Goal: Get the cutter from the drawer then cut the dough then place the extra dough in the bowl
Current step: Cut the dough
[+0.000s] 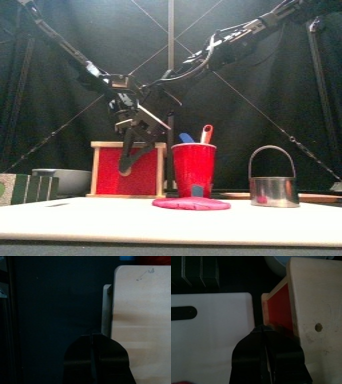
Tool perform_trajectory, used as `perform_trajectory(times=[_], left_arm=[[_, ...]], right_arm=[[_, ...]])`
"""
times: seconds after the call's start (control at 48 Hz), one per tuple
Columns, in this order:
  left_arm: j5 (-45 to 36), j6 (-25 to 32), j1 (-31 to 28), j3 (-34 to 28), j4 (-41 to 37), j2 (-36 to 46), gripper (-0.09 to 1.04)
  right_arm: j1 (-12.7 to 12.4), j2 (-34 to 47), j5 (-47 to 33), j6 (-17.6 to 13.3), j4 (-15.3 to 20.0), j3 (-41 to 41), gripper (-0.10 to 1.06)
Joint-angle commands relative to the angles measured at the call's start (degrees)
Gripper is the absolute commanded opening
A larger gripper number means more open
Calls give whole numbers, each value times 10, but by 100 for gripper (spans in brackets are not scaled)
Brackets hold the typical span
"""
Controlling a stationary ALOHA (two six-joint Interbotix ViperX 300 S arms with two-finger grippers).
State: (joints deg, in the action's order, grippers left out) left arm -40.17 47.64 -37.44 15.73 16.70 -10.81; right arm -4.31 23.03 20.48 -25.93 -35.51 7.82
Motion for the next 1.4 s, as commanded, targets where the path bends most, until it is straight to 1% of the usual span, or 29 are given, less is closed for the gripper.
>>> perform_trajectory(times=[0.021, 0.167, 0.354, 0.479, 0.521, 0.625, 0.708, 0.771, 0.792, 0.896, 0.979, 1.062, 1.167, 1.25, 1.312, 1.396], left_arm=[[23, -3, 1, -9, 4, 27, 30], [44, -4, 1, -10, 12, 49, 30], [69, -3, 4, 5, 54, 94, 30], [96, -3, 7, 36, 67, 134, 30], [113, -4, 17, 49, 76, 149, 30], [160, 0, 42, 86, 107, 189, 30], [208, 3, 72, 126, 127, 224, 30], [252, 3, 98, 157, 139, 248, 30], [273, 3, 111, 171, 143, 258, 30], [383, -1, 163, 234, 164, 303, 30], [466, -1, 203, 280, 192, 338, 30], [551, 0, 258, 330, 220, 373, 30], [644, -3, 337, 381, 235, 408, 30], [700, -18, 391, 404, 234, 420, 30], [740, -41, 424, 420, 225, 419, 30], [775, -83, 442, 439, 212, 412, 30]], right_arm=[[9, -25, -2, -1, 3, -20, 9], [33, -42, 4, -5, 4, -25, 9], [69, -83, 37, -6, 7, -16, 9], [98, -131, 69, -3, 15, 11, 9], [110, -151, 81, 0, 13, 23, 9], [132, -200, 110, -4, 16, 57, 9], [147, -230, 138, -6, 26, 85, 9], [157, -254, 164, -7, 48, 105, 9], [161, -263, 172, -7, 61, 112, 9], [167, -284, 187, -7, 113, 139, 9], [167, -295, 193, -7, 157, 156, 9], [165, -303, 206, -8, 199, 166, 10], [163, -312, 237, -8, 231, 168, 13], [159, -316, 265, -9, 250, 172, 21], [153, -315, 279, -10, 267, 175, 33], [144, -310, 286, -11, 285, 180, 50]])
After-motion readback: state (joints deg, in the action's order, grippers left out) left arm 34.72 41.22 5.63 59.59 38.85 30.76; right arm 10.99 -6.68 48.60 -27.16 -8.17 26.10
